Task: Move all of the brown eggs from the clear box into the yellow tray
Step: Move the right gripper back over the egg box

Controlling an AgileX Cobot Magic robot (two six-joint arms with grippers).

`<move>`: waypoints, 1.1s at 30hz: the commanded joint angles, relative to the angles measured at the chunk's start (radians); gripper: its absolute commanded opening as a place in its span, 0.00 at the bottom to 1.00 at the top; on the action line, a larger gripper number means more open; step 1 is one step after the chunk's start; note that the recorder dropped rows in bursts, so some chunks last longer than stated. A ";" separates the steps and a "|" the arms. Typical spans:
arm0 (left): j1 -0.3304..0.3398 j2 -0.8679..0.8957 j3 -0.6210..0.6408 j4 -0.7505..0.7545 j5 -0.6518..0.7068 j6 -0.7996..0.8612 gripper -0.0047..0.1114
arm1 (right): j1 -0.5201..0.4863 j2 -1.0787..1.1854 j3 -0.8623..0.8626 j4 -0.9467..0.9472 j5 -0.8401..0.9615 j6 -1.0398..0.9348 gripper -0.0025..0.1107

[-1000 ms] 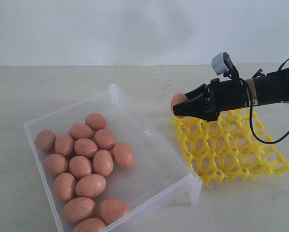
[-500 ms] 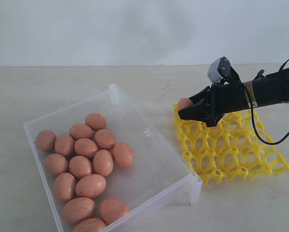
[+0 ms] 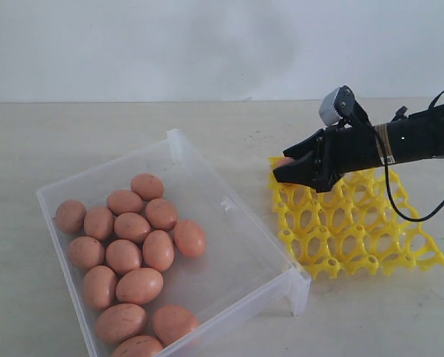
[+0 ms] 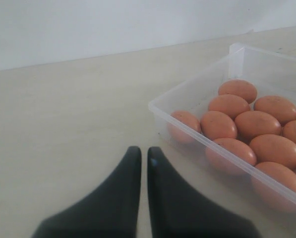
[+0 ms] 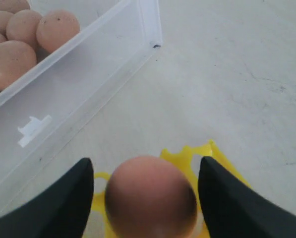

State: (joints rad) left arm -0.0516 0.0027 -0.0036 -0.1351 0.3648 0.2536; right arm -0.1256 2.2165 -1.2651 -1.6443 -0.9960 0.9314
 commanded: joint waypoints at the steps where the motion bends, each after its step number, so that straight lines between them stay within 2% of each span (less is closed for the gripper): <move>1: -0.006 -0.003 0.004 -0.007 -0.005 0.001 0.08 | -0.004 -0.002 -0.003 0.060 -0.032 -0.004 0.52; 7: -0.006 -0.003 0.004 -0.007 -0.005 0.001 0.08 | -0.004 -0.049 -0.003 0.116 -0.094 -0.004 0.52; 10: -0.006 -0.003 0.004 -0.007 -0.005 0.001 0.08 | -0.001 -0.113 -0.003 0.168 -0.192 0.104 0.52; 12: -0.006 -0.003 0.004 -0.007 -0.005 0.001 0.08 | 0.022 -0.160 -0.004 0.159 -0.225 0.183 0.44; 13: -0.006 -0.003 0.004 -0.007 -0.005 0.001 0.08 | 0.063 -0.218 -0.004 0.072 -0.215 0.238 0.28; 14: -0.006 -0.003 0.004 -0.007 -0.005 0.001 0.08 | 0.086 -0.241 -0.004 0.025 -0.205 0.240 0.19; 15: -0.006 -0.003 0.004 -0.007 -0.005 0.001 0.08 | 0.154 -0.293 -0.004 -0.086 -0.168 0.264 0.02; 20: -0.006 -0.003 0.004 -0.007 -0.005 0.001 0.08 | 0.477 -0.355 -0.004 -0.100 0.017 0.610 0.02; 21: -0.006 -0.003 0.004 -0.007 -0.005 0.001 0.08 | 0.523 -0.355 -0.004 -0.100 0.060 0.625 0.02; 22: -0.006 -0.003 0.004 -0.007 -0.005 0.001 0.08 | 0.585 -0.355 -0.004 -0.100 0.167 0.619 0.02; 23: -0.006 -0.003 0.004 -0.007 -0.005 0.001 0.08 | 0.606 -0.355 -0.004 -0.100 0.235 0.603 0.02; 25: -0.006 -0.003 0.004 -0.007 -0.005 0.001 0.08 | 0.685 -0.355 -0.003 -0.100 0.675 0.666 0.02; 29: -0.006 -0.003 0.004 -0.007 -0.005 0.001 0.08 | 0.782 -0.360 -0.003 -0.100 1.179 0.613 0.02; 32: -0.006 -0.003 0.004 -0.007 -0.005 0.001 0.08 | 0.915 -0.360 -0.003 -0.100 1.541 0.138 0.02; 33: -0.006 -0.003 0.004 -0.007 -0.005 0.001 0.08 | 0.947 -0.360 -0.003 -0.100 1.603 -0.016 0.02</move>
State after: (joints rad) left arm -0.0516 0.0027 -0.0036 -0.1351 0.3648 0.2536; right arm 0.7454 1.8736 -1.2656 -1.7511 0.4289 1.2284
